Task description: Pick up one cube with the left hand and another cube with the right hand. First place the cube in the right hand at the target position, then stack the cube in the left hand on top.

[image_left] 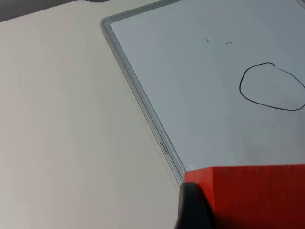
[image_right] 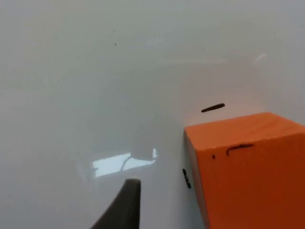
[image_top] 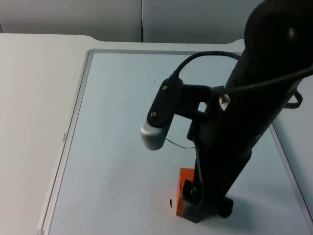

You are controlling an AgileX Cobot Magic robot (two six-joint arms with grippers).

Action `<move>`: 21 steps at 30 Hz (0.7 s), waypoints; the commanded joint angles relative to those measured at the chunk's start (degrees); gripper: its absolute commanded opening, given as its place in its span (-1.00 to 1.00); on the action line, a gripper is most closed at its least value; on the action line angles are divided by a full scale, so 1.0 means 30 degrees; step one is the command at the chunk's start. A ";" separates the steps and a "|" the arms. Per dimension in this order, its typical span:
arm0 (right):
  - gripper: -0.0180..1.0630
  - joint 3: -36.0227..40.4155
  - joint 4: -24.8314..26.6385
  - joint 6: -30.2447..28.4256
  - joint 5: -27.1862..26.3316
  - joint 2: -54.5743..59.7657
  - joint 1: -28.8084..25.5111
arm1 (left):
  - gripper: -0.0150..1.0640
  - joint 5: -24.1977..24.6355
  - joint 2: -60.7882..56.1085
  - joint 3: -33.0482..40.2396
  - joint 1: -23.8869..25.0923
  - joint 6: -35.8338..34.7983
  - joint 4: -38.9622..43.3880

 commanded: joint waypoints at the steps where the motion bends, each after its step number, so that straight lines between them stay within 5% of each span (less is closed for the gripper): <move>1: 0.88 -0.0126 -0.0071 0.0000 -0.0631 0.0534 0.0105 | -0.78 -0.0221 -0.0112 0.0033 -0.0081 -0.0099 0.0077; 14: 0.84 -0.0126 -0.0033 -0.0079 -0.1552 0.1792 0.0105 | -0.78 -0.0722 -0.0112 0.0472 -0.0081 -0.0099 0.0038; 17: 0.72 -0.0126 -0.0033 -0.0079 -0.1508 0.1792 0.0105 | -0.78 -0.0722 -0.0112 0.0472 -0.0081 -0.0099 0.0038; 21: 0.22 -0.0126 -0.0128 -0.0079 -0.1371 0.1792 0.0105 | -0.78 -0.0722 -0.0112 0.0472 -0.0081 -0.0099 0.0038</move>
